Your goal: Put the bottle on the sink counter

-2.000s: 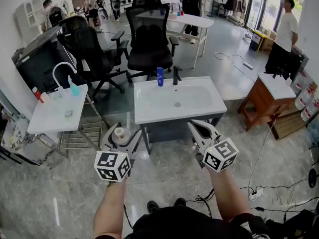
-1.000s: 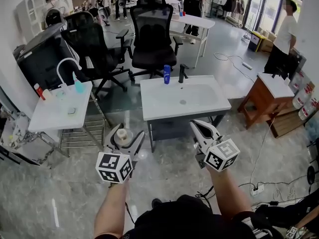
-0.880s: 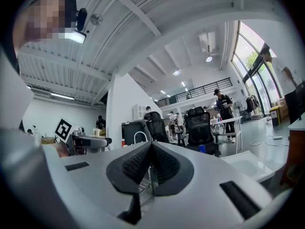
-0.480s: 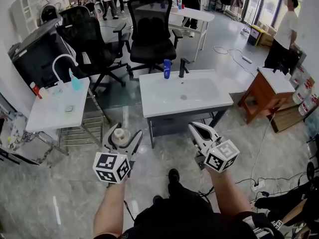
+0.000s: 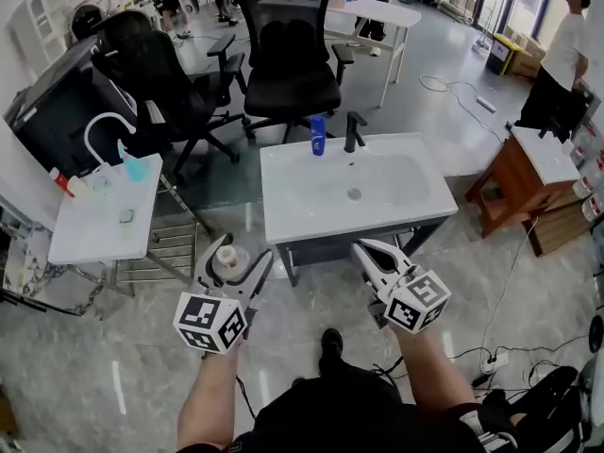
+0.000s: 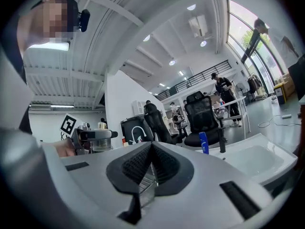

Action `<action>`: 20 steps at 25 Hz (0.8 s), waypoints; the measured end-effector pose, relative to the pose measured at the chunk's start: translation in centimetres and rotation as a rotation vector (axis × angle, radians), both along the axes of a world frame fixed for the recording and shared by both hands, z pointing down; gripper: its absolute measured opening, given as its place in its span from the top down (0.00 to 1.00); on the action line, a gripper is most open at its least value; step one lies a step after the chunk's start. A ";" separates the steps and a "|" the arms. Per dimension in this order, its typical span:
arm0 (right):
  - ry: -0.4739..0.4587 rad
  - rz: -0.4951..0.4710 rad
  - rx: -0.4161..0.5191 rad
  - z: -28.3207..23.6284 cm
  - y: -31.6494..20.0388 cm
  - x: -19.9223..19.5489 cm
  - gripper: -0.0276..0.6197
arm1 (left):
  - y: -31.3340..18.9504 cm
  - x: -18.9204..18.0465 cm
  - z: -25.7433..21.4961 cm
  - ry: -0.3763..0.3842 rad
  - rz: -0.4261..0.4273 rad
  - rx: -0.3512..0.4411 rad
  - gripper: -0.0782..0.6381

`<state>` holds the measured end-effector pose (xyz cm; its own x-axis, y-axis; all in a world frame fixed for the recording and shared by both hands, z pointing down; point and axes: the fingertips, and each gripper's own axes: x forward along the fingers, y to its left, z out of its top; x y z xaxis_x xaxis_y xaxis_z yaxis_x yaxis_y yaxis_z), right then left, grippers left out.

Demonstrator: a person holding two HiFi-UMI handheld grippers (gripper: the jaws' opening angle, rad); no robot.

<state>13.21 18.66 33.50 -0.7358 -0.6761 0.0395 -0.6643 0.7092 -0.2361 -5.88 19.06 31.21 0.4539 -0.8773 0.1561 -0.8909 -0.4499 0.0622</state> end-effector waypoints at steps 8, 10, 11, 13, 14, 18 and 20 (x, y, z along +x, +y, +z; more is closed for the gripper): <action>-0.007 -0.038 -0.021 0.7 -7.0 3.4 0.94 | -6.4 3.3 -2.2 -0.017 -0.011 0.025 0.40; -0.011 -0.037 -0.022 0.5 -8.1 4.0 0.94 | -7.2 3.8 -2.5 -0.017 -0.013 0.027 0.40; -0.016 -0.036 -0.021 0.4 -8.5 4.2 0.94 | -7.6 4.0 -2.7 -0.016 -0.012 0.027 0.40; -0.025 -0.033 -0.020 0.1 -9.1 4.7 0.94 | -8.3 4.4 -2.9 -0.014 -0.008 0.029 0.40; -0.028 -0.032 -0.022 0.2 -9.4 5.0 0.94 | -8.7 4.5 -3.0 -0.013 -0.007 0.031 0.40; -0.040 -0.021 -0.045 0.7 -10.8 5.6 0.93 | -10.5 4.8 -2.9 -0.001 -0.003 0.032 0.40; -0.045 -0.021 -0.056 0.9 -11.6 5.4 0.94 | -11.5 4.7 -2.6 0.000 0.001 0.029 0.40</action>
